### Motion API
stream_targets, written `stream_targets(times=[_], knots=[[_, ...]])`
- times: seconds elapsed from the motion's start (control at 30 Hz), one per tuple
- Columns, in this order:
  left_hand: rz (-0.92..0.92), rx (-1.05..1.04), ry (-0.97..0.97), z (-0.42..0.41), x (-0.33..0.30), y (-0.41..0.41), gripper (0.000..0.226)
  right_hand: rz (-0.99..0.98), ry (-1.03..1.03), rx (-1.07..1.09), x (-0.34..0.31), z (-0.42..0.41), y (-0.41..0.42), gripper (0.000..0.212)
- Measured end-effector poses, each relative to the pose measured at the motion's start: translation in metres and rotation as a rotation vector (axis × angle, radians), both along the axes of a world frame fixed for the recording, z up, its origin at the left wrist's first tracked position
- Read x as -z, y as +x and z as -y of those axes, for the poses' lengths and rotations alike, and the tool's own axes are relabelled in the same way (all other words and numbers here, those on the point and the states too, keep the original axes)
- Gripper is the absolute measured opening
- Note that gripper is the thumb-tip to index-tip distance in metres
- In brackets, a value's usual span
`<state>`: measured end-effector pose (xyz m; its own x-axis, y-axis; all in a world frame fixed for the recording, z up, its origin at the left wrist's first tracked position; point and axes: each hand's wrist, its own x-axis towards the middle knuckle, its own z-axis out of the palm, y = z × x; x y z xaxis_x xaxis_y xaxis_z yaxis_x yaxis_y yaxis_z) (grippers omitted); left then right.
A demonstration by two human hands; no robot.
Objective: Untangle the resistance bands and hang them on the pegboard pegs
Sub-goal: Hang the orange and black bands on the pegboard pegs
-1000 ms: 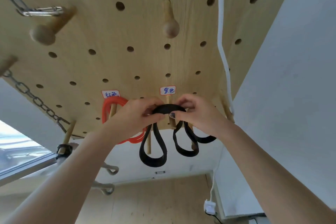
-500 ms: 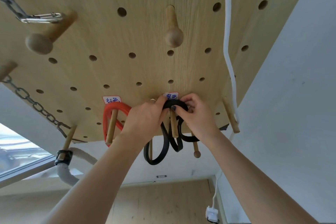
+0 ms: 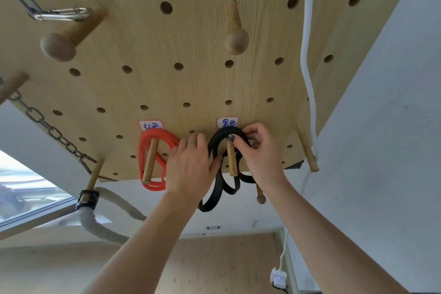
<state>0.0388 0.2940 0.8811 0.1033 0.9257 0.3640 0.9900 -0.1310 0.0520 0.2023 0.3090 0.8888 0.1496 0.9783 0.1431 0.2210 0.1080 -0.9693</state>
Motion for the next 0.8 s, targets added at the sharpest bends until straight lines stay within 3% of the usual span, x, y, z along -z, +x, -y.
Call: stream_targets(times=[0.1, 0.23, 0.3, 0.43, 0.57, 0.63, 0.8], knots=[[0.216, -0.063, -0.226, 0.006, 0.014, -0.005, 0.041, -0.027, -0.004, -0.011, -0.001, 0.001, 0.000, 0.021], [0.662, 0.020, -0.395, 0.005, 0.020, -0.001, 0.011, -0.042, -0.011, -0.017, -0.001, 0.000, 0.000, 0.020], [0.741, 0.076, -0.467, 0.007, 0.016, 0.004, 0.005, -0.047, -0.006, -0.011, 0.000, -0.002, 0.000, 0.020], [0.839, 0.209, -0.688, 0.011, 0.002, 0.009, 0.004, -0.059, -0.013, -0.021, 0.002, -0.005, 0.003, 0.018], [1.258, 0.170, -0.975, 0.011, -0.008, 0.015, 0.018, -0.057, -0.036, -0.030, 0.001, -0.008, 0.005, 0.020], [1.220, 0.123, -0.956, 0.008, -0.005, 0.019, 0.021, -0.036, -0.037, -0.036, 0.003, -0.009, 0.005, 0.021], [0.818, 0.048, -0.736, -0.004, -0.002, 0.012, 0.011, -0.015, 0.001, -0.056, 0.003, -0.006, 0.004, 0.020]])
